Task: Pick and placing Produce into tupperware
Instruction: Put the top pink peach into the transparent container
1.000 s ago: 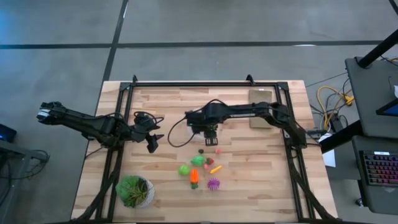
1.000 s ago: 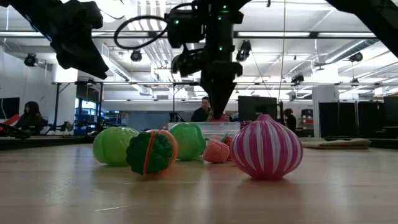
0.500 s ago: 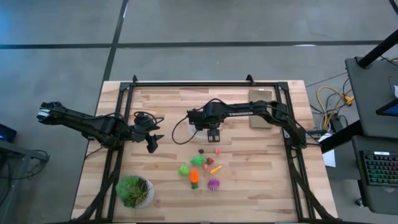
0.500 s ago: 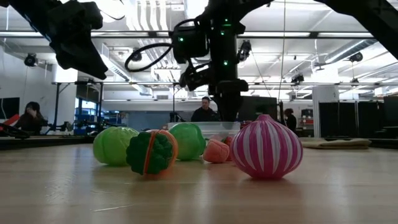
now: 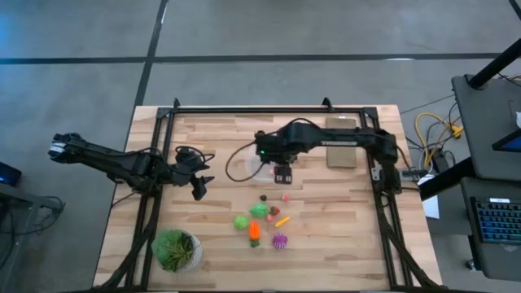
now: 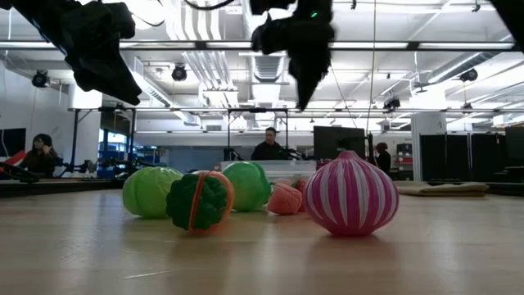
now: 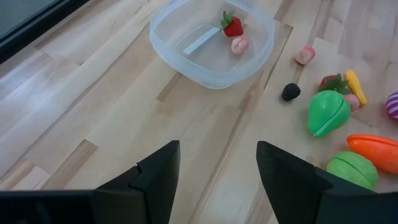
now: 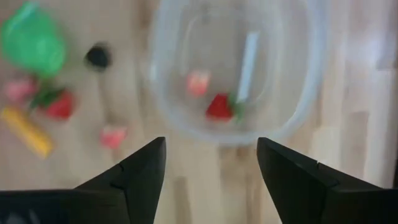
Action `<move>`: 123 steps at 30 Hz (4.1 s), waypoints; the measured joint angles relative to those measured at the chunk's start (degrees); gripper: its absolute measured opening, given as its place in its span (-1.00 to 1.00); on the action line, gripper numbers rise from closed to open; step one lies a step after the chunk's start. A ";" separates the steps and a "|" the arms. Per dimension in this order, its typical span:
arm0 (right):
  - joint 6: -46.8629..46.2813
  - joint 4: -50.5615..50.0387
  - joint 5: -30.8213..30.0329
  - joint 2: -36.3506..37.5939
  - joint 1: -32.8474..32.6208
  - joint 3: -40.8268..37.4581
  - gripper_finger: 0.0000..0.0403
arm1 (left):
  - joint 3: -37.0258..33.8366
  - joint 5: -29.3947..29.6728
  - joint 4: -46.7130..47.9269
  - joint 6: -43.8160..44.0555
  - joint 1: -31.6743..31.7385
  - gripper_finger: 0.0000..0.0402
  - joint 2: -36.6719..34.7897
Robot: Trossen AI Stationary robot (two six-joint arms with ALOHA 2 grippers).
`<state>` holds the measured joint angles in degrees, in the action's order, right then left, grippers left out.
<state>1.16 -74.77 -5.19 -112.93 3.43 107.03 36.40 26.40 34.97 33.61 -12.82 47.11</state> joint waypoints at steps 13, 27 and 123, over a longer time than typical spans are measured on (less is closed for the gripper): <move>-7.41 15.20 3.73 5.09 -9.55 -18.87 0.23 | -0.02 -0.10 -0.01 0.00 0.00 -0.01 0.00; -16.65 25.77 0.58 4.04 -12.46 -27.82 0.18 | -0.02 -1.36 -0.01 0.02 -0.02 -0.01 0.11; -10.60 15.12 5.69 1.14 4.93 -6.88 -0.53 | 0.04 -1.33 -1.54 0.55 -0.02 -0.01 2.47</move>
<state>-9.44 -59.65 0.50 -111.79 8.37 100.15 36.45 25.06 33.43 34.15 -12.84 49.58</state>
